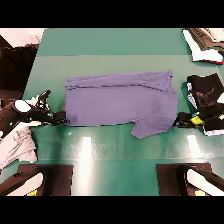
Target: Fold the shirts.
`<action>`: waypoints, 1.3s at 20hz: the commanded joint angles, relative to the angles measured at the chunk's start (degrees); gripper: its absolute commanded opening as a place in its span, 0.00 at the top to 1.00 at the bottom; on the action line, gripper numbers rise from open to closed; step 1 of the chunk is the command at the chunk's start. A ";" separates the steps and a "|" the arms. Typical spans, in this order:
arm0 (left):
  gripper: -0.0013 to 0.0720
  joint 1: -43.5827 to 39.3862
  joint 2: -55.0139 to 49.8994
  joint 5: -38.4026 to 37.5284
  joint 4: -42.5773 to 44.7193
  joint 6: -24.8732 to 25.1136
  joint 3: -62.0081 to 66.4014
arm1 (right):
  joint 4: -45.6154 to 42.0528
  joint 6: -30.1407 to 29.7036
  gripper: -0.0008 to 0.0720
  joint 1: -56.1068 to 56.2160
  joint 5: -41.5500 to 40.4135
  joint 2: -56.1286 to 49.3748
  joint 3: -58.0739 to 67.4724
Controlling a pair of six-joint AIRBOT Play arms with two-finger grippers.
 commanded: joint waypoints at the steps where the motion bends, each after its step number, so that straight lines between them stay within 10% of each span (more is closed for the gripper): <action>1: 0.95 0.02 0.04 0.00 -0.11 0.35 2.19 | 5.01 -0.68 0.48 0.13 -9.84 0.04 -7.30; 7: 0.95 0.02 0.04 -0.98 0.04 0.37 3.89 | 6.05 -0.66 0.49 0.13 -16.00 0.02 -8.59; 12: 0.95 0.02 0.04 -1.18 0.04 0.35 3.89 | 6.01 -2.16 0.96 0.13 -14.56 0.04 -8.59; 26: 0.95 0.02 19.19 -30.47 5.68 0.33 6.45 | -8.13 3.17 0.97 0.07 12.83 30.23 -8.55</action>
